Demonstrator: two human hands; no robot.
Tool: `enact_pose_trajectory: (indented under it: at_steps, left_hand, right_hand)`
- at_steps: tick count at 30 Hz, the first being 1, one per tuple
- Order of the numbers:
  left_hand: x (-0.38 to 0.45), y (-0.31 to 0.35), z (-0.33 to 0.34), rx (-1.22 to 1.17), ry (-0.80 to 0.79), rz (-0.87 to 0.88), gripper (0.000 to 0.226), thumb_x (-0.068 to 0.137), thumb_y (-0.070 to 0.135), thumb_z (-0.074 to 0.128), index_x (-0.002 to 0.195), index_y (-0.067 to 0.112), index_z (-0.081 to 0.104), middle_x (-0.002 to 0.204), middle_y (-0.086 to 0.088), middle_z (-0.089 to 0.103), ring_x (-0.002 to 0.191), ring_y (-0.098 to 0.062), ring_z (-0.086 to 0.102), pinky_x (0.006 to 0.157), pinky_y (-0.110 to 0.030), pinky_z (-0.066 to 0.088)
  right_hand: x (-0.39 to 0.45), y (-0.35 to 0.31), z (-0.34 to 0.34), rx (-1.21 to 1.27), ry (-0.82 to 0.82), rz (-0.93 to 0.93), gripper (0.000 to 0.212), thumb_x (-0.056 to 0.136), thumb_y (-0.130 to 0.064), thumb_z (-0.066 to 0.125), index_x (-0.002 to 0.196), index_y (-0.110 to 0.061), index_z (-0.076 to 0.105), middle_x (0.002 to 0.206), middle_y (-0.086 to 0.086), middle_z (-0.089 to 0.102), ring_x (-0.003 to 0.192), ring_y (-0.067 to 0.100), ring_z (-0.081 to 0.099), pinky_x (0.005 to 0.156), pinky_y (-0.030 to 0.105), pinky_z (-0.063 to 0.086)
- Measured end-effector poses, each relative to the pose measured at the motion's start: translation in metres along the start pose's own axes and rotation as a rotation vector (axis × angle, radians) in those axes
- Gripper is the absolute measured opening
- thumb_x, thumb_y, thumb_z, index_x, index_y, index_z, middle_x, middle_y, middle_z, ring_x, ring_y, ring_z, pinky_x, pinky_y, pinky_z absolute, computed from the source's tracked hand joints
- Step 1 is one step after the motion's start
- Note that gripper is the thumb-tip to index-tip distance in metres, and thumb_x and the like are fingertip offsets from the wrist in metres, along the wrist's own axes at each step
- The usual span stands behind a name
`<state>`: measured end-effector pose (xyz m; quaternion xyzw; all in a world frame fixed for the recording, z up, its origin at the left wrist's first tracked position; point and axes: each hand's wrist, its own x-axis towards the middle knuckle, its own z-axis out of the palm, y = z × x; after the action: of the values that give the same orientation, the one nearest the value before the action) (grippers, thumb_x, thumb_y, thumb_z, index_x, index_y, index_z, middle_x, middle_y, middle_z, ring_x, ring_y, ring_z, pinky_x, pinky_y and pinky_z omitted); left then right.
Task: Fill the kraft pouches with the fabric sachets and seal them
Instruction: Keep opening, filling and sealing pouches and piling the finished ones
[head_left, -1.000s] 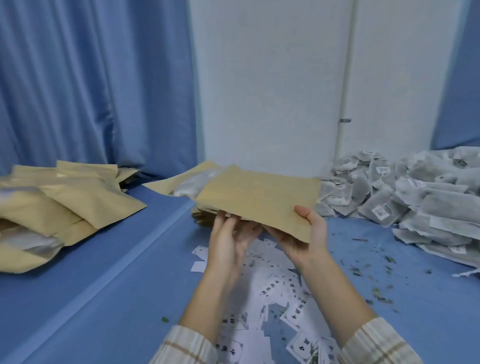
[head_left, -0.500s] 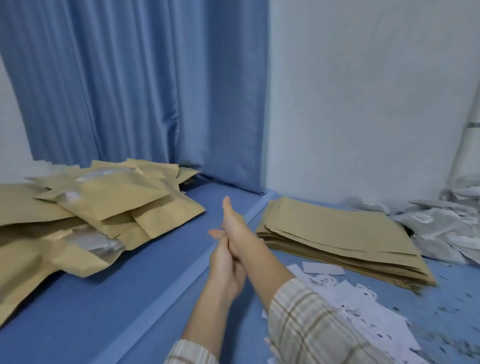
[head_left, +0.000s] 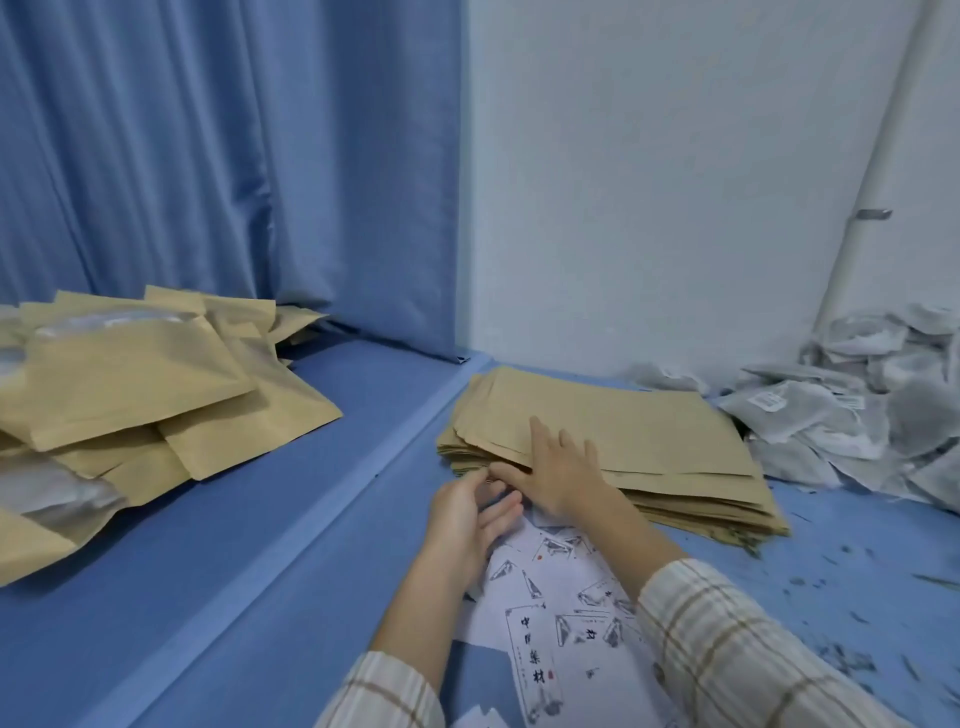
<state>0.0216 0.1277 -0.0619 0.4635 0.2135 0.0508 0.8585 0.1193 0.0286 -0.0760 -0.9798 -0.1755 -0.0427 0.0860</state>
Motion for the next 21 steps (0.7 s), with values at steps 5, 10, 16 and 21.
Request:
enact_pose_trajectory:
  at_steps: [5,10,16,21]
  left_hand:
    - [-0.004,-0.013,0.007,0.023,0.011,-0.014,0.015,0.095,0.011,0.052,0.101,-0.002,0.052,0.099,-0.020,0.059,0.085,-0.034,0.063,0.079,-0.041,0.053]
    - [-0.027,-0.023,0.022,-0.024,-0.127,-0.024,0.021,0.088,0.021,0.064,0.098,0.003,0.065,0.094,-0.016,0.071,0.089,-0.024,0.069,0.074,-0.028,0.055]
    - [-0.061,-0.022,0.030,-0.106,-0.186,0.044,0.024,0.091,0.023,0.058,0.075,0.007,0.060,0.066,-0.008,0.066,0.055,-0.015,0.065,0.055,-0.026,0.056]
    - [-0.097,-0.011,0.029,-0.232,-0.205,0.138,0.037,0.099,0.031,0.043,0.088,0.004,0.066,0.077,-0.009,0.070,0.064,-0.019,0.069,0.054,-0.025,0.055]
  right_hand:
    - [-0.029,0.034,0.006,-0.115,0.217,-0.162,0.050,0.094,-0.051,0.037,0.137,-0.024,0.040,0.132,0.000,0.053,0.120,0.022,0.046,0.094,0.035,0.039]
    - [-0.074,0.033,-0.005,0.155,0.441,-0.328,0.031,0.096,-0.035,0.046,0.125,-0.035,0.058,0.114,0.000,0.066,0.109,0.021,0.058,0.081,0.032,0.048]
    - [-0.124,0.010,-0.029,0.235,0.691,-0.482,0.022,0.076,-0.012,0.064,0.095,-0.017,0.075,0.078,0.005,0.072,0.070,0.025,0.068,0.054,0.030,0.055]
    - [-0.154,-0.002,-0.038,0.323,0.881,-0.592,0.028,0.065,0.002,0.071,0.090,-0.009,0.076,0.085,0.008,0.074,0.077,0.022,0.071,0.063,0.029,0.058]
